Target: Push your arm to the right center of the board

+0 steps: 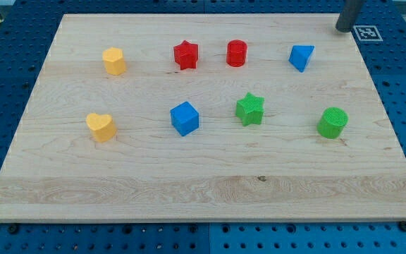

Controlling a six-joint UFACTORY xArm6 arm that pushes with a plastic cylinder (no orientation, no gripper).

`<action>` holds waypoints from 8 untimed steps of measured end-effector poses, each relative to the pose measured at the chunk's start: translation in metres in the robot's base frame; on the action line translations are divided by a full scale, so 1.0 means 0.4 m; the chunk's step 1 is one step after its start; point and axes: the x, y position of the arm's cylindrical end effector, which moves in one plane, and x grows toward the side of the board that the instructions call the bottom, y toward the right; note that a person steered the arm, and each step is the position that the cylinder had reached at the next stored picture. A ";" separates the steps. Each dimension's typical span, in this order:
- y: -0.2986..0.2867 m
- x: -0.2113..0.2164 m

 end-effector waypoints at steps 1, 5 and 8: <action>-0.001 0.001; -0.001 0.241; 0.039 0.420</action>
